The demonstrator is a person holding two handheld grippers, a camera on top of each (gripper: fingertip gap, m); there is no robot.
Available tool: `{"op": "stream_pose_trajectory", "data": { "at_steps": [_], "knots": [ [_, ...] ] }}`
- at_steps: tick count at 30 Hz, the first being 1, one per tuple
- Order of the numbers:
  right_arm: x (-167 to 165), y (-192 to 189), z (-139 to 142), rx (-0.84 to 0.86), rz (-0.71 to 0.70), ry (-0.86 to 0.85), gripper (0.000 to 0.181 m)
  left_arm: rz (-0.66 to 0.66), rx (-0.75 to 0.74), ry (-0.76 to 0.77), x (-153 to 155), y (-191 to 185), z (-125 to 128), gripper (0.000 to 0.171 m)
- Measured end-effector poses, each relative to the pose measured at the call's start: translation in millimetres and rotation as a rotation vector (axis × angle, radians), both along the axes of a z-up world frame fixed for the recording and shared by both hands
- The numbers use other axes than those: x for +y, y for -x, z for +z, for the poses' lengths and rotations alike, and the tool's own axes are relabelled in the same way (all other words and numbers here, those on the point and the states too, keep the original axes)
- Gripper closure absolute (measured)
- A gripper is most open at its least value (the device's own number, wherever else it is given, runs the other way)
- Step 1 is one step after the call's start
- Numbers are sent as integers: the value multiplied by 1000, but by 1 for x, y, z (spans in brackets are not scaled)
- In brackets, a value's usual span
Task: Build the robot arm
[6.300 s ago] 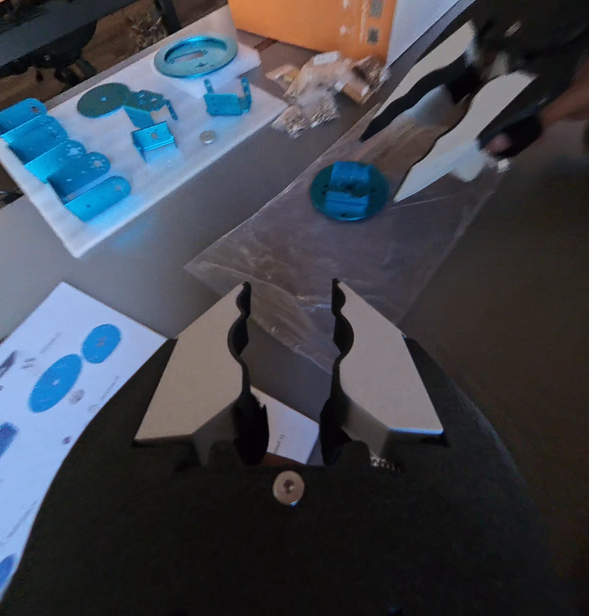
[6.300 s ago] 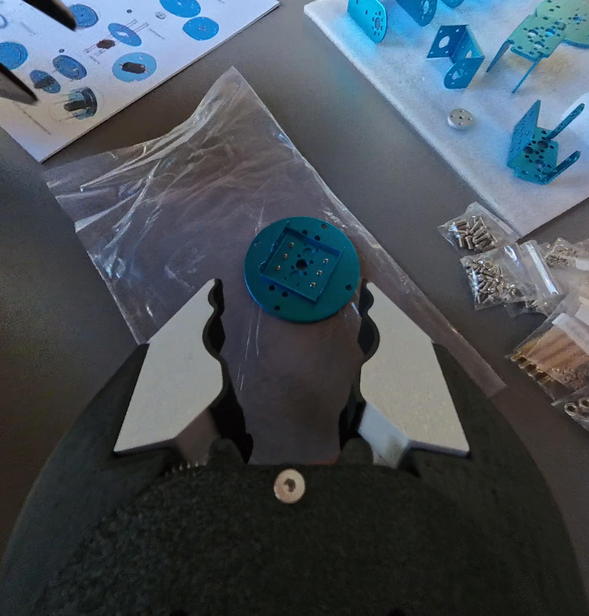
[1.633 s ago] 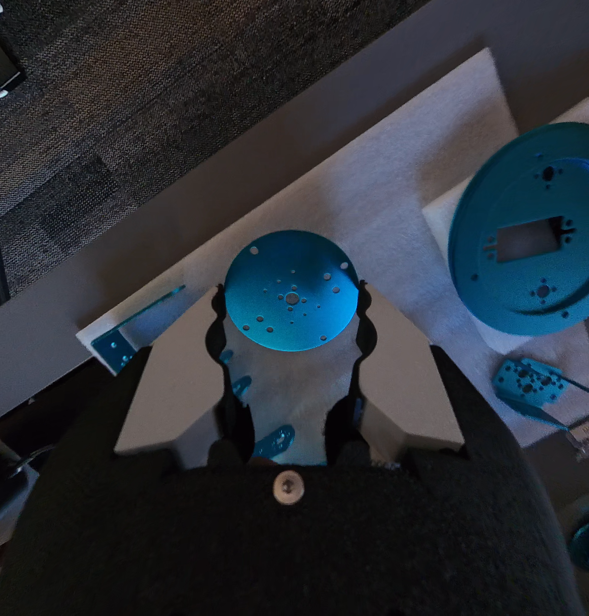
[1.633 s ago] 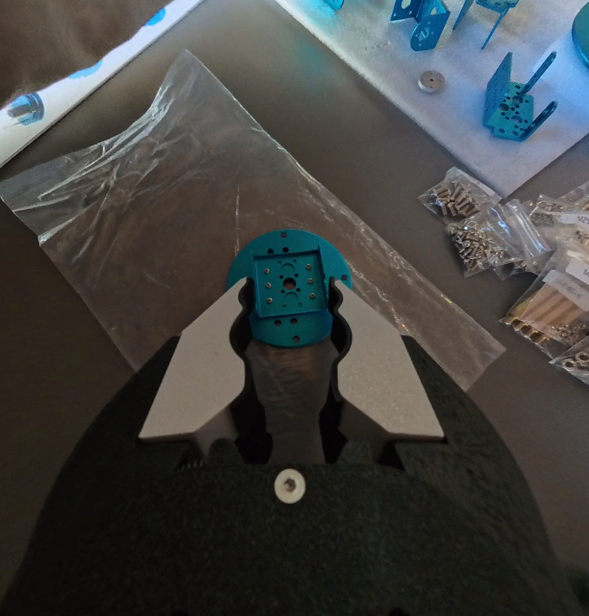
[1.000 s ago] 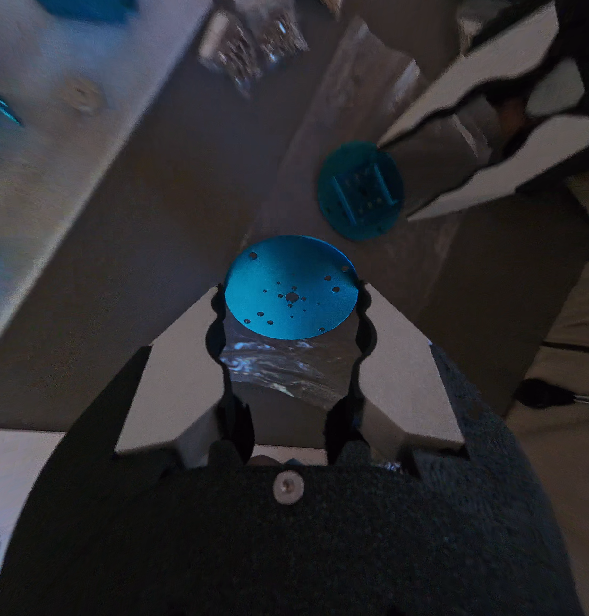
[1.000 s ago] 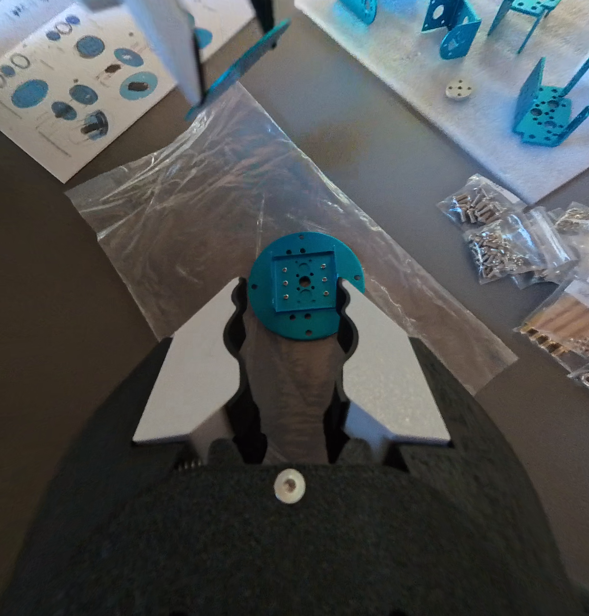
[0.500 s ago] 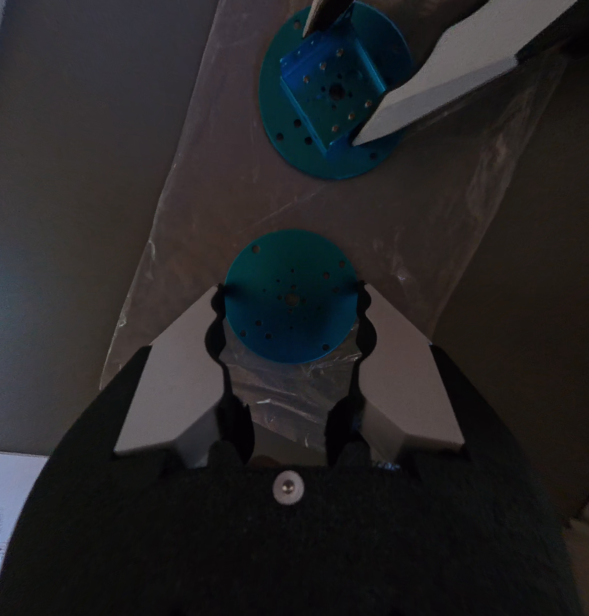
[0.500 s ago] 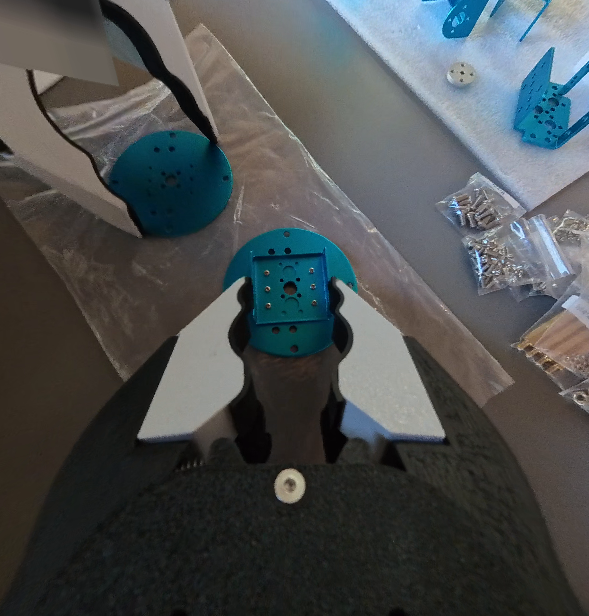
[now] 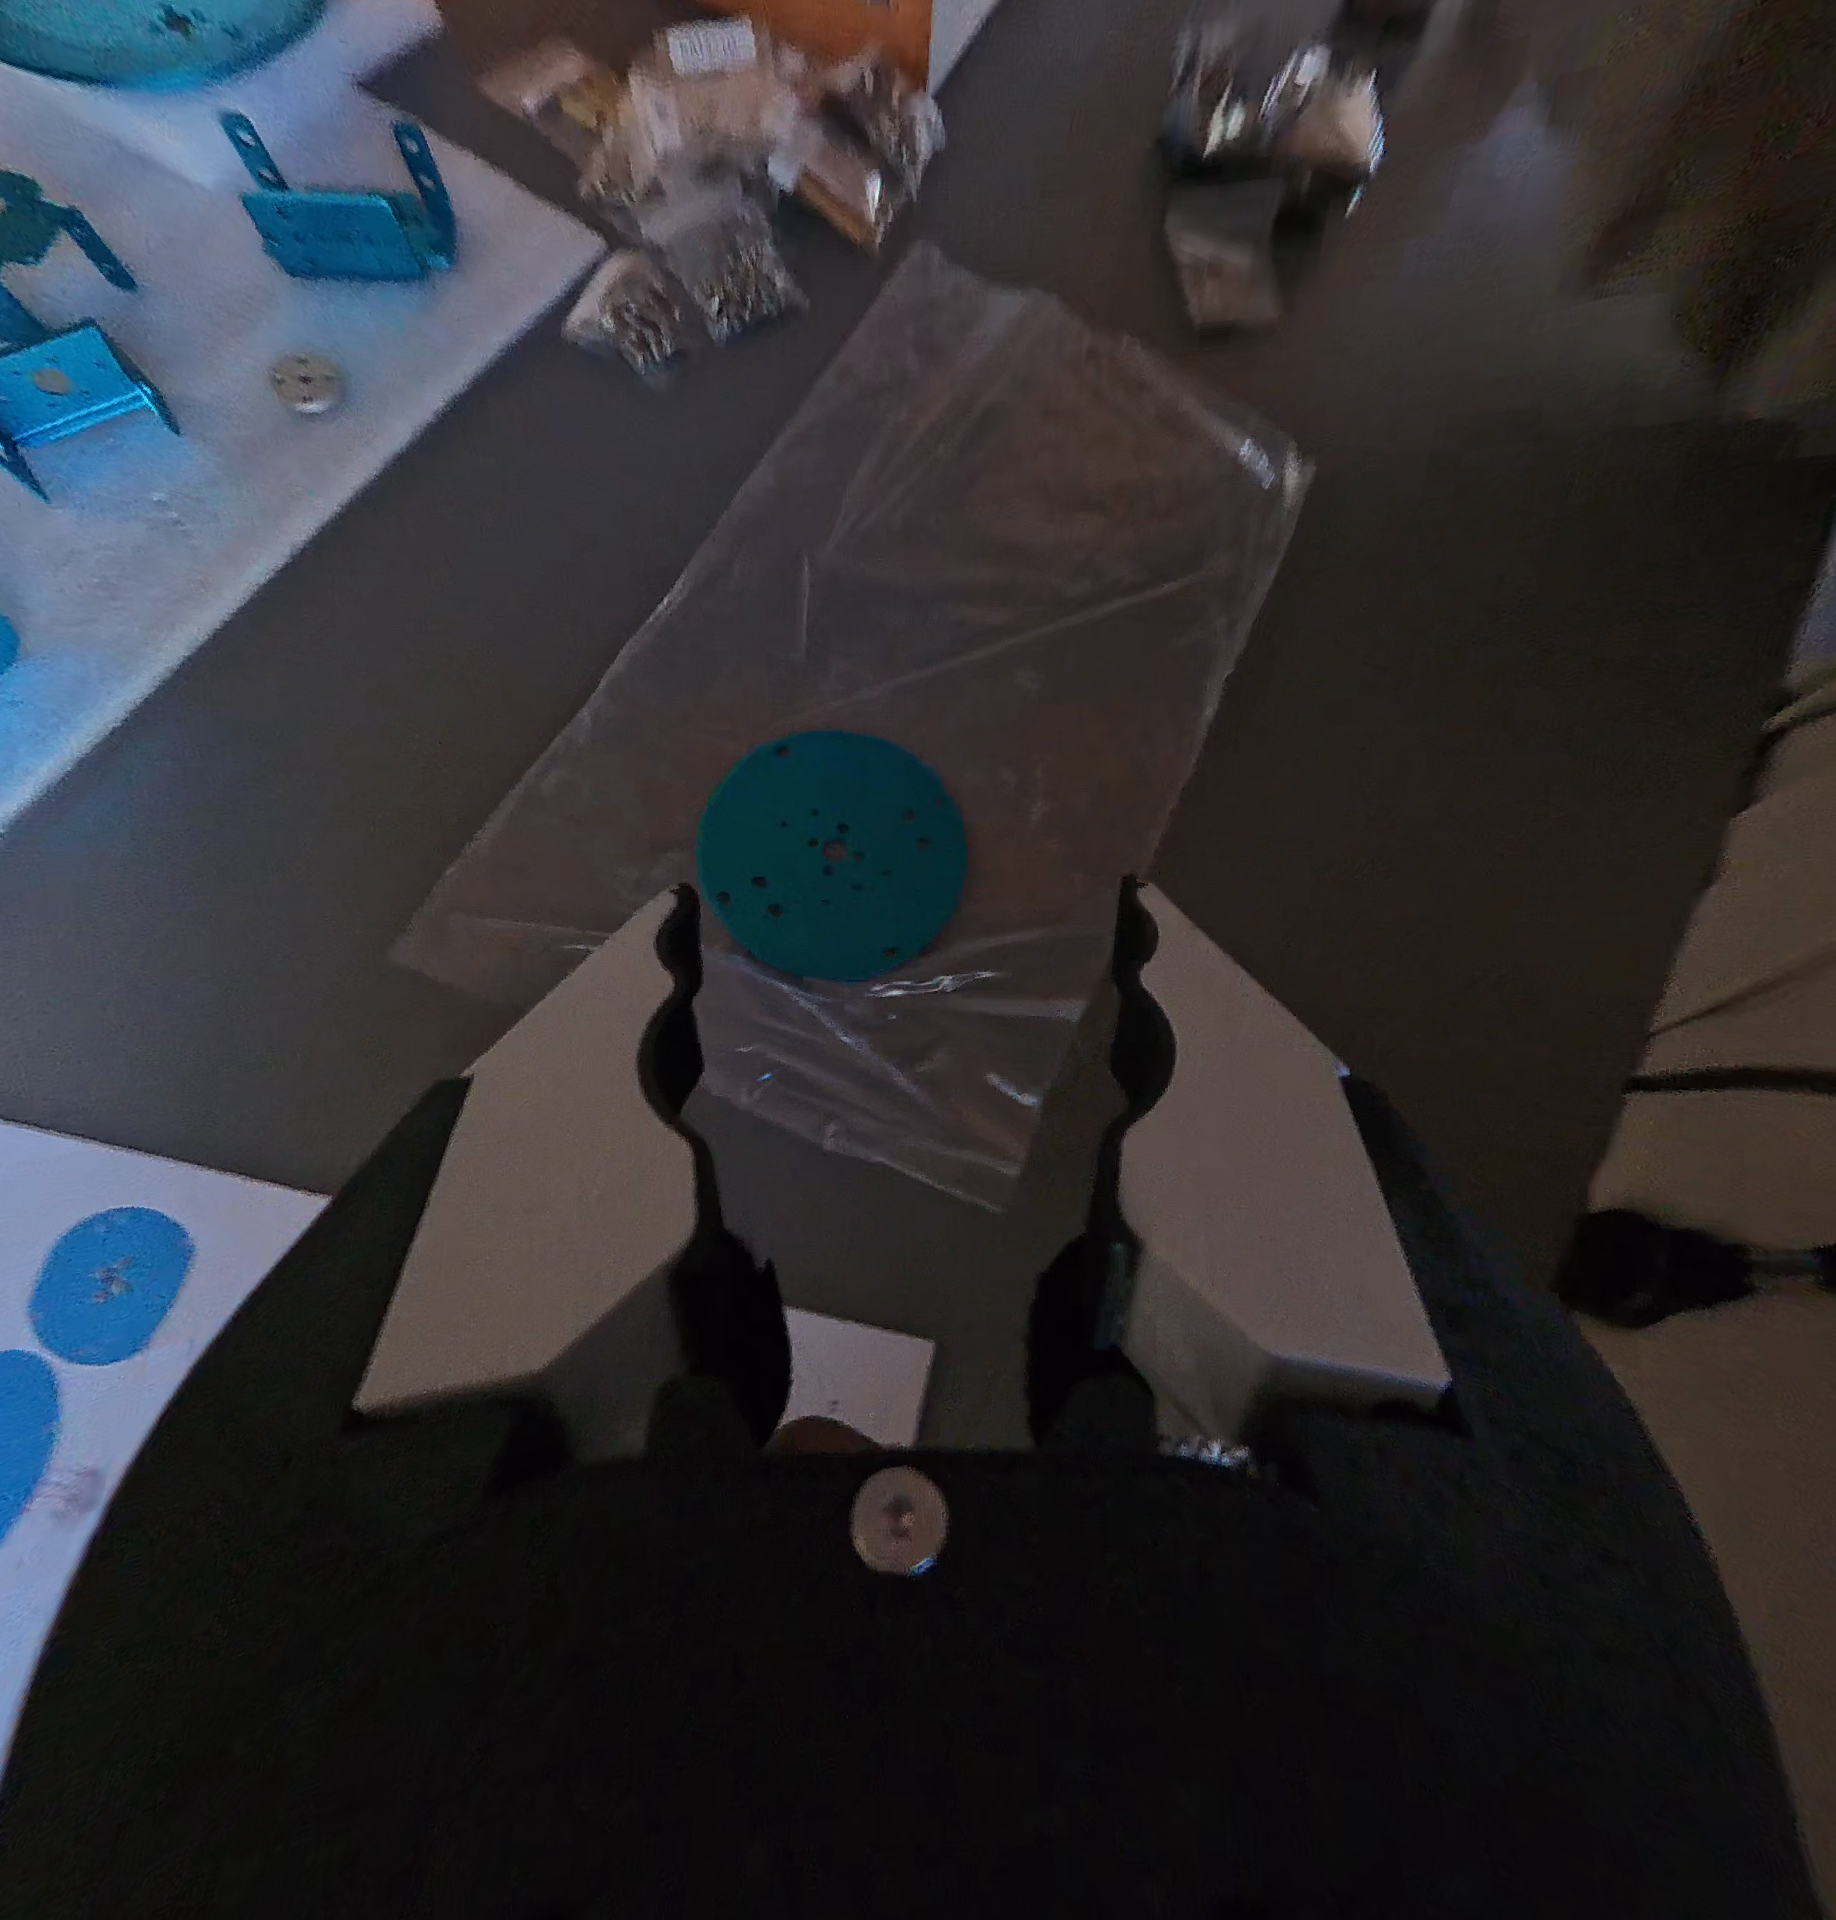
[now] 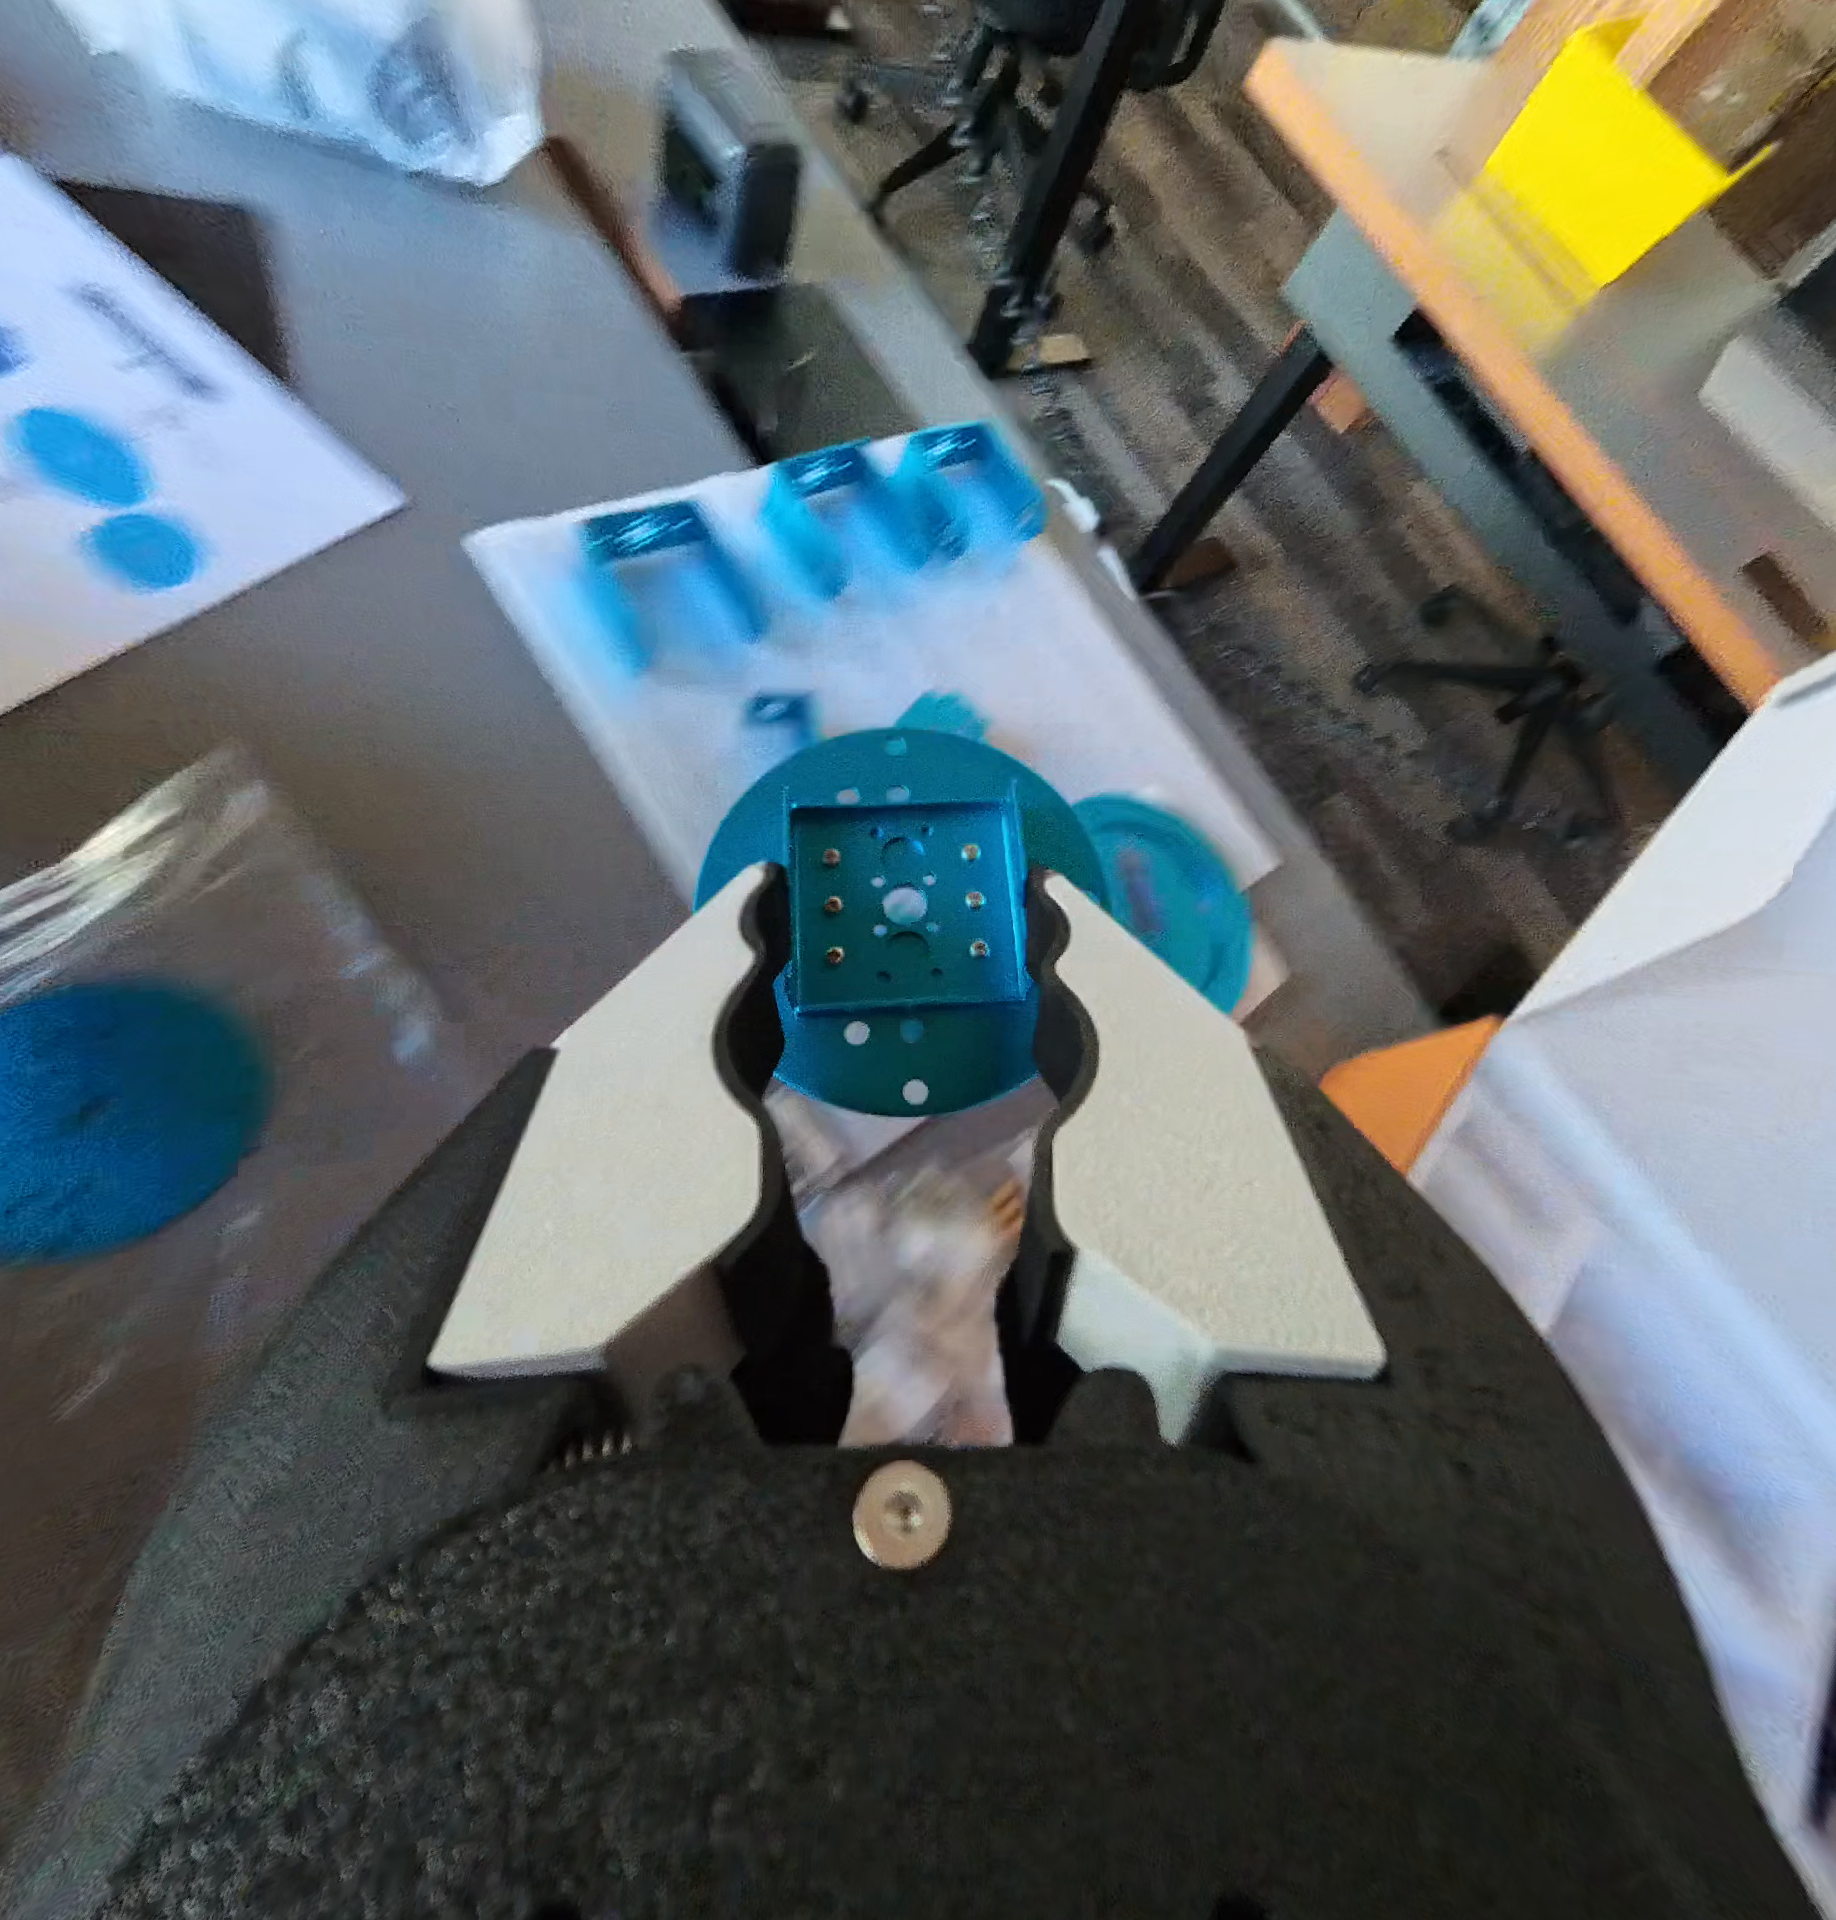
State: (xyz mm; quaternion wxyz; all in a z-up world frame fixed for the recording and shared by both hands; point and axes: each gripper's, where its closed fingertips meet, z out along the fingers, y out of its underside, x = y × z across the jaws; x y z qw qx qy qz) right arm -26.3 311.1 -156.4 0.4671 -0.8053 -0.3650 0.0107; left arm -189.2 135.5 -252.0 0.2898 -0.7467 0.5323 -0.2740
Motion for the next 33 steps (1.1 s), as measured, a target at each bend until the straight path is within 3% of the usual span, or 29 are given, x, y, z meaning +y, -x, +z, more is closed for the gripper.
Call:
{"op": "stream_pose_trajectory", "data": {
  "at_steps": [2,5,9,12,15,19,20,22,25,28,30,33],
  "knots": [
    [72,0,-5,-10,-24,4,137,33,-92,26,-5,4,10,91],
    [169,6,-50,-5,-59,98,137,98,-183,19,-8,14,19,91],
    [237,32,-115,-2,-41,242,137,188,-214,3,-6,30,14,91],
    [251,42,-153,-12,-44,319,137,245,-241,30,-3,42,8,91],
    [250,43,-173,-5,-59,360,137,290,-319,63,-1,51,14,91],
    [244,39,-173,26,-75,427,136,357,-379,22,11,64,20,91],
    [242,39,-169,20,-70,441,127,377,-383,13,16,67,19,91],
    [239,38,-141,30,-55,403,123,428,-372,-11,27,76,15,91],
    [202,46,-66,94,-8,319,126,501,-334,-71,44,92,9,92],
    [100,71,-7,230,126,309,126,605,-277,-70,62,115,-2,92],
    [13,83,1,300,210,339,126,703,-219,-46,79,135,-16,96],
    [-96,90,-27,358,245,348,128,812,-147,-30,101,161,-33,96]
  ]
}}
